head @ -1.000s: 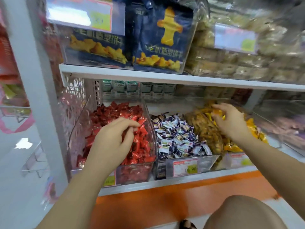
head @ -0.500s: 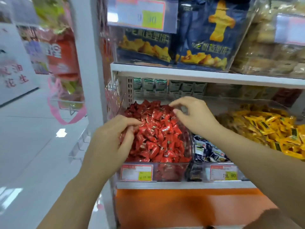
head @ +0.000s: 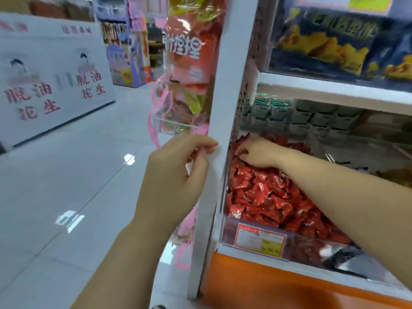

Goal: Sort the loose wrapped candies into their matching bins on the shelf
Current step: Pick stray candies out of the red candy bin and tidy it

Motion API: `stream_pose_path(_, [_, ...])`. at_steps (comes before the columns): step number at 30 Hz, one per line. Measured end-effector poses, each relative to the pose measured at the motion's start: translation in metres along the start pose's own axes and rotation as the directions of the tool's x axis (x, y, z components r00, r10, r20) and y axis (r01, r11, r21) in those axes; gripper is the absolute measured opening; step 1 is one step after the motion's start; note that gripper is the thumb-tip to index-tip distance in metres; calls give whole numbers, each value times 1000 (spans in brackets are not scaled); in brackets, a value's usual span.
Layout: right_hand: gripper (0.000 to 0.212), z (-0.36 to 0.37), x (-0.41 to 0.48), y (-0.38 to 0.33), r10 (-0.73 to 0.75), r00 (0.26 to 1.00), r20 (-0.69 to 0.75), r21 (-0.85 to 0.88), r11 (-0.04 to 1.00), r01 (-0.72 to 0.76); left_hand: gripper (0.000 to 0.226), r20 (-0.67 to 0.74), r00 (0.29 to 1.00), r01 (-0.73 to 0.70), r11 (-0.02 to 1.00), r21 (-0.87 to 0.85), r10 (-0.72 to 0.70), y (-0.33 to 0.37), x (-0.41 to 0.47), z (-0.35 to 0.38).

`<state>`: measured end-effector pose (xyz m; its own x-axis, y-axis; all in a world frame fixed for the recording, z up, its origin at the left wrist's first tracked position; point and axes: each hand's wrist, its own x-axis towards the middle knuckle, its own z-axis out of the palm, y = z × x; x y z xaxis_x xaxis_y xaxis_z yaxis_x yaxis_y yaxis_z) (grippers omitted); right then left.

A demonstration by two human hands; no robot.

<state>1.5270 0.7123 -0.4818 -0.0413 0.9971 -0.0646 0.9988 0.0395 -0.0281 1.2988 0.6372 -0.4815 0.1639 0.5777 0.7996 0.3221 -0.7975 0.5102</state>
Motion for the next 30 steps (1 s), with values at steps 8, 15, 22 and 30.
stream_pose_path(8, [28, 9, 31, -5, 82, 993, 82, -40, 996, -79, 22, 19, 1000, 12, 1000, -16, -12, -2, 3, 3])
stream_pose_path(15, [18, 6, 25, -2, 113, 990, -82, 80, 991, -107, 23, 20, 1000, 2, 1000, -10, -2, 0, 4, 4])
stream_pose_path(22, [15, -18, -46, 1, 254, 866, -431, 508, 862, 0, 23, 21, 998, -56, 997, -43, 57, 12, 2, 13])
stream_pose_path(30, [32, -28, -154, 32, 468, 766, -440, 785, 615, 76, 23, 195, 979, -36, 991, -128, 61, 45, -3, 56])
